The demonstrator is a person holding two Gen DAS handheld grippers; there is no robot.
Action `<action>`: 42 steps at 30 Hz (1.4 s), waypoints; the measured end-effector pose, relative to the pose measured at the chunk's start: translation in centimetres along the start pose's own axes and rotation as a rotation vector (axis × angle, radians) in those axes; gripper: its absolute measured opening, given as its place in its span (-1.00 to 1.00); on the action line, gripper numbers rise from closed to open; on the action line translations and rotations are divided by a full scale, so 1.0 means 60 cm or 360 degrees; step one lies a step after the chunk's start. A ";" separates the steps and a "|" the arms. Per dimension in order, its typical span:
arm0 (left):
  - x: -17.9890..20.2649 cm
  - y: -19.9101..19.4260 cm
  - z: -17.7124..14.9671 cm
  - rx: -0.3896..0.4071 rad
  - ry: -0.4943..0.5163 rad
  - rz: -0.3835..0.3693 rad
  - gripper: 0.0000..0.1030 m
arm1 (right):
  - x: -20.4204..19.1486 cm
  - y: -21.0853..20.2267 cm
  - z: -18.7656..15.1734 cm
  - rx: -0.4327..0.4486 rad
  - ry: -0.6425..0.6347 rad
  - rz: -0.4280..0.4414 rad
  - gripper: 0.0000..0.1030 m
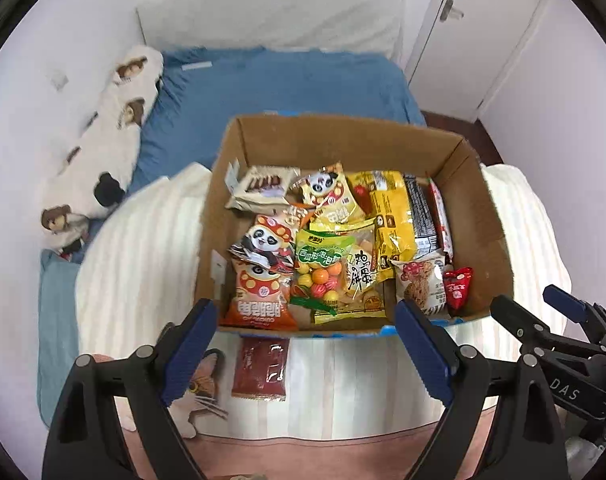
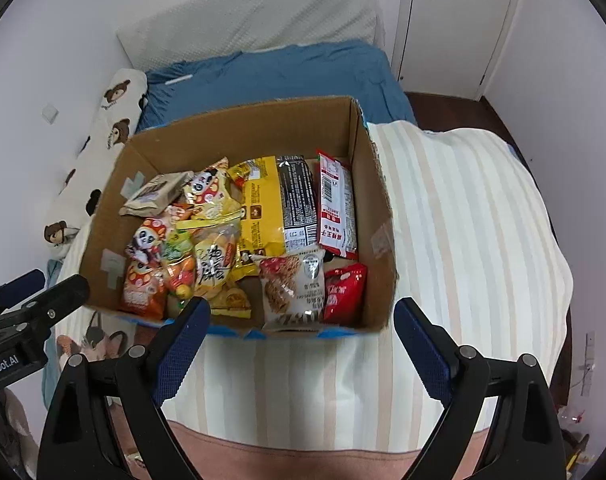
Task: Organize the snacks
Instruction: 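Withdraw both tools from the box toward the last snacks, then grasp the dark brown packet with the right tool while the left tool grasps the small white sachet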
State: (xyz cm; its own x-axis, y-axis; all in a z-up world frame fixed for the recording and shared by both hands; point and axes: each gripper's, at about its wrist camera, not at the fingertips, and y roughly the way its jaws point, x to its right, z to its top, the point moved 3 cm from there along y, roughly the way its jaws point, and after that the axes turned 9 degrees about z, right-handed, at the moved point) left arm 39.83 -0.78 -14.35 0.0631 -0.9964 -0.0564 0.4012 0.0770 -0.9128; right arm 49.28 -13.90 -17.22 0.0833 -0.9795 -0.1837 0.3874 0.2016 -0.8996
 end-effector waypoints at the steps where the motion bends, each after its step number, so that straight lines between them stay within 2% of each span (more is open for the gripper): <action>1: -0.001 -0.011 -0.004 0.0028 -0.0002 0.0006 0.76 | -0.005 -0.013 -0.008 0.0019 -0.0005 0.0010 0.85; 11: -0.014 -0.099 -0.069 0.0235 -0.0017 0.0067 0.76 | -0.028 -0.111 -0.072 0.0174 -0.0013 0.0063 0.85; 19: -0.018 -0.129 -0.125 0.0269 -0.0044 0.0063 0.76 | -0.045 -0.161 -0.127 0.0218 -0.0015 0.0134 0.85; 23: -0.030 -0.127 -0.155 0.0240 -0.0075 0.0056 0.76 | -0.049 -0.156 -0.154 0.0186 -0.0001 0.0176 0.85; 26: -0.051 -0.109 -0.189 0.0171 -0.0099 0.0062 0.76 | -0.050 -0.132 -0.184 0.0112 0.0031 0.0253 0.85; 29: -0.090 -0.070 -0.238 0.0057 -0.0137 0.0099 0.76 | -0.060 -0.087 -0.228 -0.0018 0.0045 0.0337 0.85; 31: -0.123 -0.031 -0.273 -0.0049 -0.0172 0.0155 0.76 | -0.069 -0.054 -0.257 -0.0115 0.0062 0.0393 0.85; 33: -0.157 0.019 -0.312 -0.0209 -0.0236 0.0175 0.76 | -0.077 -0.016 -0.283 -0.0205 0.0092 0.0441 0.85; 38: -0.198 0.123 -0.399 -0.0560 -0.0408 -0.0002 0.76 | -0.107 0.070 -0.338 -0.0378 0.0134 0.0537 0.83; 42: -0.191 0.183 -0.445 -0.0739 -0.0463 -0.0082 0.76 | -0.129 0.112 -0.354 -0.0456 0.0112 0.0560 0.70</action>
State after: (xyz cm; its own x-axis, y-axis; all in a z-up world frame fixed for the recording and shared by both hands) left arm 19.15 10.55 -34.54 0.3303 -0.9427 0.0472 -0.0308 -0.0608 -0.9977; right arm 31.74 -5.06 -30.25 0.0981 -0.8513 -0.5154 0.0765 0.5228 -0.8490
